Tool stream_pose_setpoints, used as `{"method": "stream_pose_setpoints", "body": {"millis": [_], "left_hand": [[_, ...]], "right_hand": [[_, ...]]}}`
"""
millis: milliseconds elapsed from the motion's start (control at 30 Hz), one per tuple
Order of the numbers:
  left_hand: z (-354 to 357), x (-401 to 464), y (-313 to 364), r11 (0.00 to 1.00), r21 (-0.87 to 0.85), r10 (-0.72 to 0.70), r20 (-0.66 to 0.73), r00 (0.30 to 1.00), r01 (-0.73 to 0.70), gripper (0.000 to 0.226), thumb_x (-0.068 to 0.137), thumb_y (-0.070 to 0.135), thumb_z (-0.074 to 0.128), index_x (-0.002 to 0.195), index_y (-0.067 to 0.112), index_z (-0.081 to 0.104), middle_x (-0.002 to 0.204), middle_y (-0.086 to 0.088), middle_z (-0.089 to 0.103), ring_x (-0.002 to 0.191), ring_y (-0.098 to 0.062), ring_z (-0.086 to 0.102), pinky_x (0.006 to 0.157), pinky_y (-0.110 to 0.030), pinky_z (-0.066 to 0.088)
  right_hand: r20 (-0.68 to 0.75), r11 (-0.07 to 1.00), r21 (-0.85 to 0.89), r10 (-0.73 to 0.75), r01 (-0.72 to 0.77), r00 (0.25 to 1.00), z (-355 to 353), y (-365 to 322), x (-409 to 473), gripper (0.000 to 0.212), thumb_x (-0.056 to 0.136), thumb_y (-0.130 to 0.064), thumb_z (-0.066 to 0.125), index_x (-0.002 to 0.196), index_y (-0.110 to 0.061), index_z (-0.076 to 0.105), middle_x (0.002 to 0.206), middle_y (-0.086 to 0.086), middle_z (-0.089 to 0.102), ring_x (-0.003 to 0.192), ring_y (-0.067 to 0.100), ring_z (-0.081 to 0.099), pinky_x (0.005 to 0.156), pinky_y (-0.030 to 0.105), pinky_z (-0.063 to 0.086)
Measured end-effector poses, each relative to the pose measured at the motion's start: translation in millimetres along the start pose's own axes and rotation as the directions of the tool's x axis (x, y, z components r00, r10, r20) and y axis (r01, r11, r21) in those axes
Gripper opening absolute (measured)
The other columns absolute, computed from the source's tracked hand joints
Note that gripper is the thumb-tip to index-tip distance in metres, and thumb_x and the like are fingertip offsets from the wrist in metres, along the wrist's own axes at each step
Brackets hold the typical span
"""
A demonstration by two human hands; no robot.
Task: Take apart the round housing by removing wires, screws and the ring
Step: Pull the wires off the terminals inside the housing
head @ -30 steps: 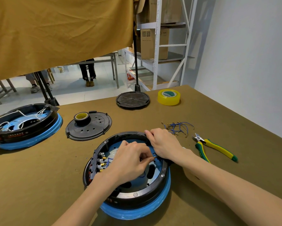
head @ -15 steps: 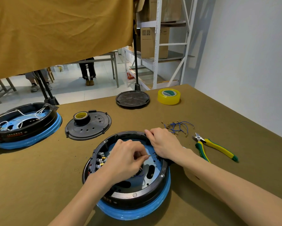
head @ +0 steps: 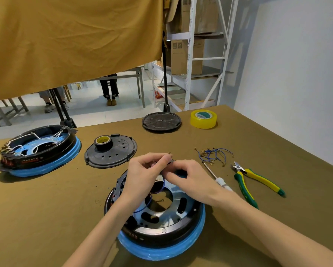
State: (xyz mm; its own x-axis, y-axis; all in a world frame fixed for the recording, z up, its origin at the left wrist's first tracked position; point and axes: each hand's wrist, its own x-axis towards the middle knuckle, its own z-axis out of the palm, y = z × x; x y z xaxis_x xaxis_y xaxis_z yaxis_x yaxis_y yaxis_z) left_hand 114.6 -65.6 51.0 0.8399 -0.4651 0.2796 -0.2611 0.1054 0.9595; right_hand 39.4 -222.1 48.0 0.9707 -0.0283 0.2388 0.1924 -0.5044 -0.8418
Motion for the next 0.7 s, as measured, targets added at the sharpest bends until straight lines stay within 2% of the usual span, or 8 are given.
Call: {"method": "stream_pose_setpoints", "body": {"millis": [100,200,300,400,467,533,600,700], "left_hand": [[-0.1,-1.5,6.4,0.995,-0.079,-0.068,0.019,0.998,0.069,0.024,0.08,0.04,0.079,0.094,0.021,0.084,0.089,-0.014,0.079,0.076,-0.028,0.072,0.074,-0.037,0.061],[-2.7,-2.7,11.7,0.989,-0.108,-0.098,0.021,0.995,0.099,0.02,0.081,0.035,0.079,0.094,0.021,0.084,0.09,-0.01,0.08,0.081,-0.022,0.076,0.07,-0.025,0.06],[-16.9,-7.3,10.1,0.994,0.106,-0.026,0.042,0.999,0.021,0.014,0.091,0.025,0.075,0.103,0.023,0.083,0.091,0.002,0.08,0.085,-0.015,0.075,0.074,-0.022,0.059],[-40.8,-18.6,1.3,0.883,0.457,0.136,-0.029,0.99,-0.108,0.018,0.097,0.021,0.069,0.109,0.03,0.079,0.088,0.014,0.073,0.079,-0.009,0.065,0.068,-0.017,0.049],[-53.6,-28.5,-5.6,0.846,0.523,0.163,-0.071,0.984,-0.102,0.02,0.098,0.019,0.067,0.109,0.033,0.077,0.093,0.02,0.071,0.087,-0.005,0.065,0.074,-0.018,0.048],[-60.3,-36.5,-14.0,0.822,0.563,0.16,-0.091,0.983,-0.082,0.021,0.099,0.02,0.065,0.111,0.034,0.075,0.102,0.023,0.069,0.104,-0.002,0.061,0.088,-0.029,0.05],[-61.8,-42.6,-22.4,0.853,0.52,0.15,-0.15,0.977,-0.051,0.022,0.102,0.02,0.06,0.112,0.032,0.075,0.111,0.022,0.067,0.115,-0.003,0.058,0.098,-0.038,0.05],[-63.6,-48.1,-28.5,0.963,0.269,0.098,-0.286,0.953,-0.018,0.028,0.106,0.014,0.052,0.119,0.025,0.074,0.12,0.013,0.069,0.121,-0.008,0.061,0.105,-0.045,0.051]], "right_hand": [[0.065,0.989,0.143,0.029,-0.038,0.997,0.1,-10.5,1.9,0.019,0.097,-0.028,0.062,0.096,-0.019,0.08,0.097,-0.004,0.078,0.096,0.011,0.071,0.091,0.028,0.053],[0.08,0.996,0.087,0.018,-0.025,0.997,0.5,-13.2,4.8,0.016,0.095,-0.023,0.065,0.088,-0.017,0.079,0.09,0.0,0.078,0.091,0.014,0.072,0.088,0.028,0.055],[0.028,0.999,0.027,0.031,-0.032,0.999,-0.6,-11.4,6.1,0.018,0.096,-0.018,0.067,0.08,-0.02,0.077,0.079,-0.001,0.078,0.077,0.01,0.072,0.076,0.018,0.051],[-0.087,0.997,-0.05,0.054,-0.058,0.995,-6.9,-7.8,8.0,0.02,0.094,-0.022,0.071,0.078,-0.014,0.079,0.07,-0.002,0.076,0.069,0.012,0.072,0.072,0.022,0.056],[-0.069,0.988,-0.128,0.08,-0.088,0.994,-6.6,-9.7,8.7,0.024,0.094,-0.026,0.071,0.075,-0.015,0.08,0.067,-0.005,0.075,0.065,0.006,0.07,0.069,0.022,0.055],[-0.055,0.968,-0.231,0.09,-0.101,0.994,-2.7,-14.2,9.2,0.033,0.095,-0.031,0.069,0.065,-0.02,0.075,0.061,-0.006,0.072,0.056,0.002,0.063,0.059,0.017,0.048],[-0.086,0.897,-0.426,0.089,-0.117,0.992,-0.4,-22.9,9.5,0.043,0.096,-0.043,0.067,0.058,-0.021,0.068,0.052,-0.004,0.063,0.046,0.005,0.054,0.05,0.019,0.041],[-0.227,0.645,-0.74,0.032,-0.194,0.973,-2.0,-38.0,8.2,0.063,0.092,-0.066,0.056,0.05,-0.019,0.053,0.046,-0.005,0.046,0.044,0.012,0.046,0.044,0.026,0.035]]}}
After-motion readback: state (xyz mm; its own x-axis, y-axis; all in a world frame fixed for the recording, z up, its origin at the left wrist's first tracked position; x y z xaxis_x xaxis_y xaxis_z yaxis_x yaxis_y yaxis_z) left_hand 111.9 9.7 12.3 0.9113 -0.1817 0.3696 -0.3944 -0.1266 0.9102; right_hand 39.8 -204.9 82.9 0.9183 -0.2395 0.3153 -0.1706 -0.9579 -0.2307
